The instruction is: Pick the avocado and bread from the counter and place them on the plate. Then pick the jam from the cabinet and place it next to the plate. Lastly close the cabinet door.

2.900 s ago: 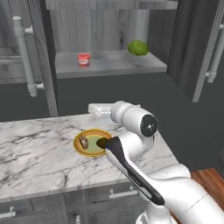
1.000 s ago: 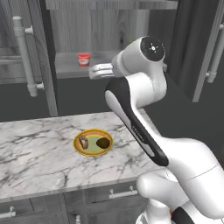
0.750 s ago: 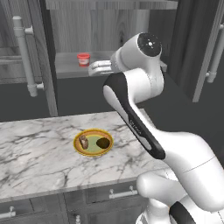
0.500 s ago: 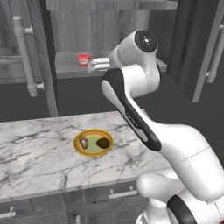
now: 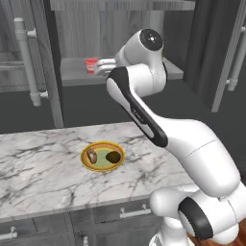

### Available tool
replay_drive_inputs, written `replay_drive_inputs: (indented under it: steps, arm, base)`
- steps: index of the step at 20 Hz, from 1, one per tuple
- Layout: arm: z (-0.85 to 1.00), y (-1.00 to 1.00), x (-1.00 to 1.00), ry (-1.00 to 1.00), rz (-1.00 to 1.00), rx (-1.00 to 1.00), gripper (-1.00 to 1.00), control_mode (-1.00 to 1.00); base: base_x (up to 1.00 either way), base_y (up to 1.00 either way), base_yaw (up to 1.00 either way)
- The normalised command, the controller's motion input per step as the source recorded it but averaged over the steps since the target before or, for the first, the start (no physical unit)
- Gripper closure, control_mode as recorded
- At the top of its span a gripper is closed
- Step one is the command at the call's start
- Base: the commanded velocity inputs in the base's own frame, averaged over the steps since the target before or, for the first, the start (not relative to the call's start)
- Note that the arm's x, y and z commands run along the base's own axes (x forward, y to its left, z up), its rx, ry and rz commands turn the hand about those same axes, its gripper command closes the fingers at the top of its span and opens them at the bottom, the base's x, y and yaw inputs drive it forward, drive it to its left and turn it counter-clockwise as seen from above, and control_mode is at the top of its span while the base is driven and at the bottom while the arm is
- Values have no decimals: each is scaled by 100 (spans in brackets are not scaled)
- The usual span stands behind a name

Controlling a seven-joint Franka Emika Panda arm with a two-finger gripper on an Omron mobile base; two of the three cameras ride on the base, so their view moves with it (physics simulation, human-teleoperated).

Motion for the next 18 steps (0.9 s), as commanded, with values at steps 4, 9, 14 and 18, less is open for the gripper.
replay_drive_inputs:
  steps: [4,9,14,18]
  arm:
    - [0,26,42,3,0,0,-100,-100]
    - [0,37,41,2,0,0,-100,-100]
    - [0,2,38,1,0,0,-100,-100]
    - [0,0,29,0,0,0,-100,-100]
  base:
    - [0,0,0]
    - [0,0,0]
    - [0,0,0]
    - [0,0,0]
